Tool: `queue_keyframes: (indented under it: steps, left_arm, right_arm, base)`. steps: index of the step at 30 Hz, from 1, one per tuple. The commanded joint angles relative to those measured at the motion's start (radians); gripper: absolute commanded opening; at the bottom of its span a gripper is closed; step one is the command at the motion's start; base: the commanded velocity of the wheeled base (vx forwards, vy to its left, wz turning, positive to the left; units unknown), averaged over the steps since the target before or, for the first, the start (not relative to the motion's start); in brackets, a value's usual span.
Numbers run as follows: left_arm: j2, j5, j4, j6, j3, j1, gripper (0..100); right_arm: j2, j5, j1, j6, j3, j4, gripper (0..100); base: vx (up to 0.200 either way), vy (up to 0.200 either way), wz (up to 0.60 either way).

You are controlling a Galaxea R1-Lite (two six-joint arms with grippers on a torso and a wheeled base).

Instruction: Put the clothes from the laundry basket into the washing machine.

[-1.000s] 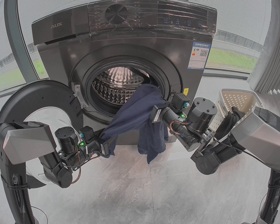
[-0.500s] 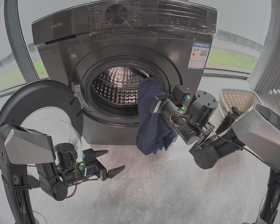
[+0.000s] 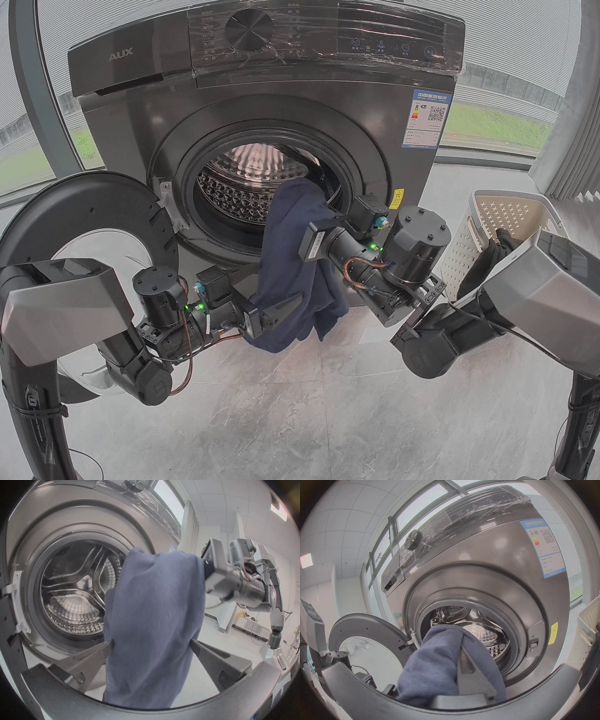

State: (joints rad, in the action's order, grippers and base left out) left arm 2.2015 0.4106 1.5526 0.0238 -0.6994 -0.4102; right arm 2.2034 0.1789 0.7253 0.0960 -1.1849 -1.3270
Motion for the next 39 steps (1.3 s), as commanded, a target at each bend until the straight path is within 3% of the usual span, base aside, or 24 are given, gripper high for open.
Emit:
queue_keyframes:
  steps: [1, 7, 19, 26, 27, 35, 39]
  left_arm:
    - [0.004, -0.007, 0.004, -0.007, -0.055, -0.033, 100]
    - [0.047, -0.013, 0.003, -0.016, -0.123, -0.045, 100]
    - [0.198, -0.089, 0.000, -0.013, -0.318, -0.016, 100]
    - [0.242, -0.148, -0.003, -0.013, -0.384, 0.016, 100]
    - [0.254, -0.168, -0.003, -0.013, -0.407, 0.030, 0]
    - [0.259, -0.179, 0.000, -0.021, -0.431, 0.068, 0]
    - [0.248, -0.202, 0.003, -0.025, -0.428, 0.076, 0]
  right_arm:
    - [0.024, 0.001, 0.026, 0.001, -0.005, 0.002, 0]
    - [0.035, 0.002, 0.059, 0.002, -0.009, 0.002, 0]
    - [0.006, 0.005, 0.103, 0.027, 0.007, 0.000, 0]
    - [0.002, 0.028, 0.105, 0.034, 0.021, -0.006, 0]
    - [-0.005, 0.030, 0.105, 0.036, 0.027, -0.006, 0]
    - [-0.059, 0.033, 0.071, 0.047, 0.094, -0.009, 0]
    - [-0.085, 0.033, -0.003, 0.047, 0.194, -0.006, 0]
  base:
    - [0.000, 0.000, 0.00]
    - [0.000, 0.000, 0.00]
    - [0.000, 0.000, 0.00]
    - [0.000, 0.000, 0.00]
    - [0.000, 0.000, 0.00]
    - [0.000, 0.000, 0.00]
    - [0.000, 0.000, 0.00]
